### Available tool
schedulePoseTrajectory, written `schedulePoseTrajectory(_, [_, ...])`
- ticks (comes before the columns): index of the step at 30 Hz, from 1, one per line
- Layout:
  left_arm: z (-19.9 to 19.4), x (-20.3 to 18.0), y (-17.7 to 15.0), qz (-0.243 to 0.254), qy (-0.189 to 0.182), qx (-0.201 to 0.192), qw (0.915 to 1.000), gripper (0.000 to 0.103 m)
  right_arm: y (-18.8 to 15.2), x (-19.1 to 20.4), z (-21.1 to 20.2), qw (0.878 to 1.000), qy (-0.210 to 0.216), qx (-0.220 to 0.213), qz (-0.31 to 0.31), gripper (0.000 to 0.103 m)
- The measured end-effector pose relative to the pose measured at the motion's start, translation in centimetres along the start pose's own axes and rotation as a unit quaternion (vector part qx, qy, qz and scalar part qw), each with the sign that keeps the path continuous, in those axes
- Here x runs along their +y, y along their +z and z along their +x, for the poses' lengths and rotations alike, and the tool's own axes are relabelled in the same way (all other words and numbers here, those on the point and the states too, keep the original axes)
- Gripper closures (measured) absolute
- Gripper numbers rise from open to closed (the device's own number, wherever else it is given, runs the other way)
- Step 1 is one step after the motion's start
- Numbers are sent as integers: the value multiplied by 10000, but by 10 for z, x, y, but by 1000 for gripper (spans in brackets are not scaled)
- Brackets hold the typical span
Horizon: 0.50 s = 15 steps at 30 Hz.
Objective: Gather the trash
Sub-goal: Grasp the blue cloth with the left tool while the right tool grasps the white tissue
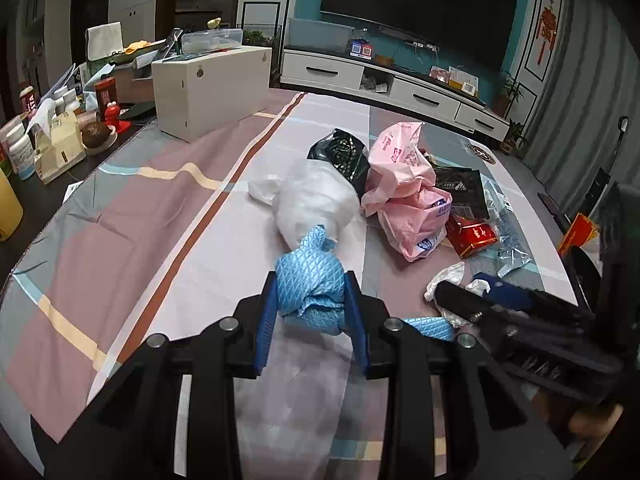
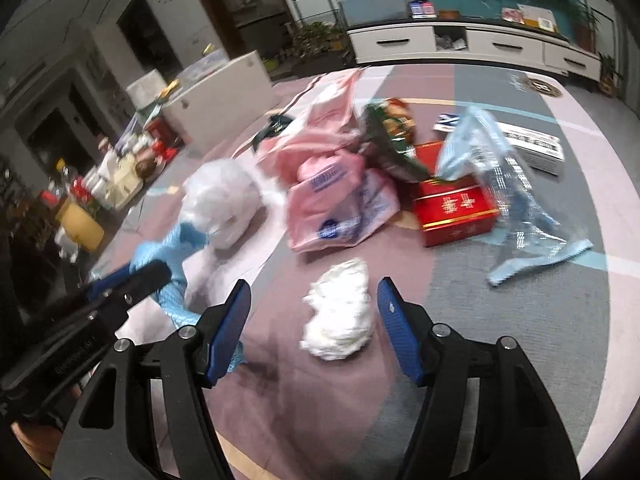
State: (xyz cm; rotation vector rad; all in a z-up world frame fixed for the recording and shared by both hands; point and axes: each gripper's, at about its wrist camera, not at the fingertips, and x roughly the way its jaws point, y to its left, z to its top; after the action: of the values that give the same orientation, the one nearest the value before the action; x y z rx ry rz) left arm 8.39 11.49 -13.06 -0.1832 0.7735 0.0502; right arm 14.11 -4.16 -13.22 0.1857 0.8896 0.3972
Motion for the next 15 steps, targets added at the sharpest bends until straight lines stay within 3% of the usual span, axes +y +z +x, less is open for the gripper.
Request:
schedulePoseTrajectory(3, [-2,0,-1,5,-68,3,10000,70,-1,11,4,9994,-221,-30,-279,45])
schedulePoseTrajectory(5, [-3,-1,-1,11,-104,0,9999,69,0,13,5,9987,-348,-51,-362,56])
schedulePoseTrajectory(10, [-5,1,-1,3,-144,-6,9999,69,1,5,13,9964,-796,12,-299,67])
schedulePoseTrajectory(15, [-7,2,-2,-18,-141,-18,9999,69,0,0,12,9954,-916,-6,-265,77])
